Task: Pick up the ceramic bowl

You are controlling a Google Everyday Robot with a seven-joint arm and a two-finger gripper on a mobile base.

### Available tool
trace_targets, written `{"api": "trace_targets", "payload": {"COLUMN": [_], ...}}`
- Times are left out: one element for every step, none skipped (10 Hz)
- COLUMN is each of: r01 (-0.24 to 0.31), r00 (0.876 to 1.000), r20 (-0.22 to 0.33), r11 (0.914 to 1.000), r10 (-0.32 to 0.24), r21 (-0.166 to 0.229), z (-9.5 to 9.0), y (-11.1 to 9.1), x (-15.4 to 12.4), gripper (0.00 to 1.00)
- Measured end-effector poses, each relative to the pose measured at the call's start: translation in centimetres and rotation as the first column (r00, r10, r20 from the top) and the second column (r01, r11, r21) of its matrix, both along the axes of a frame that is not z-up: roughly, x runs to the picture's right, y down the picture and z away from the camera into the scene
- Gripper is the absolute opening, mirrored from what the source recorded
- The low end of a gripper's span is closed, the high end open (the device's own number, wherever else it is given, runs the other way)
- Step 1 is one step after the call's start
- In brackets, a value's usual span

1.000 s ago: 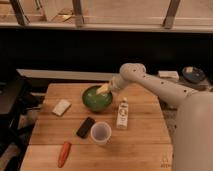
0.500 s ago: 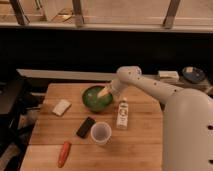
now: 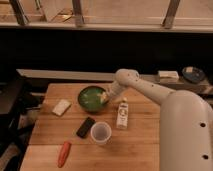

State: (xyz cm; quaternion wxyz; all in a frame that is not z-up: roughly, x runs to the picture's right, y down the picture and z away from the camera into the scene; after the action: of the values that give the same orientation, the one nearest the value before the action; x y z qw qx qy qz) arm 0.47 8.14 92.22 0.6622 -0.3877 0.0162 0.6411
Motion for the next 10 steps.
{"api": "trace_targets", "payload": {"r01": [0.011, 0.012, 0.0, -0.022, -0.048, -0.086, -0.115, -0.16, -0.193, -0.221], "r00": [1.0, 1.0, 1.0, 0.999, 0.998, 0.994, 0.99, 0.983, 0.975, 0.968], "r20": [0.014, 0.019, 0.027, 0.04, 0.052, 0.07, 0.087, 0.112, 0.132, 0.151], "r11": [0.9999, 0.9999, 1.0, 0.9996, 0.9981, 0.9944, 0.9903, 0.9813, 0.9732, 0.9659], "r10": [-0.011, -0.012, -0.001, 0.022, 0.046, 0.082, 0.108, 0.149, 0.177, 0.2], "r21": [0.005, 0.007, 0.009, 0.019, 0.039, 0.061, 0.078, 0.107, 0.125, 0.136], "z": [-0.1, -0.3, -0.6, -1.3, -2.3, -3.5, -4.5, -6.1, -7.4, -8.5], "y": [0.0, 0.0, -0.3, -1.0, -2.3, -3.8, -4.9, -6.8, -8.1, -9.2], "x": [-0.2, -0.1, -0.1, -0.1, 0.0, 0.1, 0.1, 0.4, 0.6, 0.7], "gripper": [0.19, 0.07, 0.02, 0.0, 0.0, 0.0, 0.0, 0.0, 0.0, 0.0]}}
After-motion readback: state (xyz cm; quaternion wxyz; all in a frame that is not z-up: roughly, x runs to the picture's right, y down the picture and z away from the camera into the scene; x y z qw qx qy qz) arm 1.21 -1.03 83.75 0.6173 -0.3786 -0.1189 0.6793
